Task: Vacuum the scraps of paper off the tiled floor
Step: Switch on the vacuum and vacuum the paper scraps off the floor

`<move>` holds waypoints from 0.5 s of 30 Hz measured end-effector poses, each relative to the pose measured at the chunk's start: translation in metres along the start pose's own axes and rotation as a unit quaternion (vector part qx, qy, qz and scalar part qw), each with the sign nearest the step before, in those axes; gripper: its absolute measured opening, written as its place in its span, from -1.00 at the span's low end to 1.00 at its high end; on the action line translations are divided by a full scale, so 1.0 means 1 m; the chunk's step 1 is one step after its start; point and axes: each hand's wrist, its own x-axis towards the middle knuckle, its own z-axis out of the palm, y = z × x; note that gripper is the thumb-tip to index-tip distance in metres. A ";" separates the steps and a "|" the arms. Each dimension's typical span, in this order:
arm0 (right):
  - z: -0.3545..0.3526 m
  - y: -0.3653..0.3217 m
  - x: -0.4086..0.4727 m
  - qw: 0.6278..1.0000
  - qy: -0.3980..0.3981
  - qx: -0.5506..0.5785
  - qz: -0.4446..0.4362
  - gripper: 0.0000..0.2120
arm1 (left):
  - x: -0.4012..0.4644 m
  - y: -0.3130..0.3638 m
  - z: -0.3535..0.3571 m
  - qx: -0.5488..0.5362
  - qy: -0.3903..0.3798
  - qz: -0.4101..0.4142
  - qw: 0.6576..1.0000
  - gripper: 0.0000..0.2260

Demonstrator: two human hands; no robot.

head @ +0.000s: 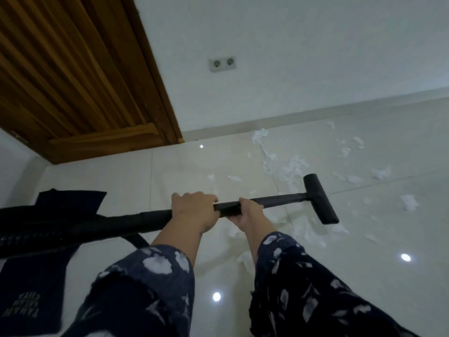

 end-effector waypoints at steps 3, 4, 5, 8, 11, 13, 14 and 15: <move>-0.014 -0.014 -0.024 0.999 -0.007 -0.027 -0.020 -0.30 | 0.001 0.003 0.004 0.005 -0.144 0.023 0.989 -0.48; -0.019 -0.017 -0.024 0.999 -0.010 -0.027 -0.026 -0.29 | 0.000 0.007 0.004 -0.030 -0.170 0.028 0.985 -0.45; -0.023 -0.017 -0.024 0.999 -0.011 -0.032 -0.032 -0.27 | -0.001 0.012 0.006 -0.074 -0.187 0.028 0.979 -0.45; -0.032 -0.012 -0.019 0.993 -0.023 -0.081 -0.088 -0.26 | -0.004 0.024 0.022 -0.206 -0.205 0.005 0.957 -0.53; -0.032 0.003 -0.017 0.983 -0.059 -0.129 -0.112 -0.35 | -0.006 0.024 0.049 -0.292 -0.191 -0.033 0.937 -0.56; -0.029 0.016 -0.020 0.980 -0.098 -0.143 -0.094 -0.38 | -0.010 0.017 0.066 -0.344 -0.187 -0.060 0.918 -0.58; -0.027 0.023 -0.023 0.979 -0.116 -0.149 -0.080 -0.40 | -0.013 0.014 0.072 -0.367 -0.183 -0.073 0.909 -0.59; -0.025 0.032 -0.026 0.977 -0.132 -0.155 -0.065 -0.42 | -0.017 0.009 0.079 -0.388 -0.179 -0.086 0.900 -0.60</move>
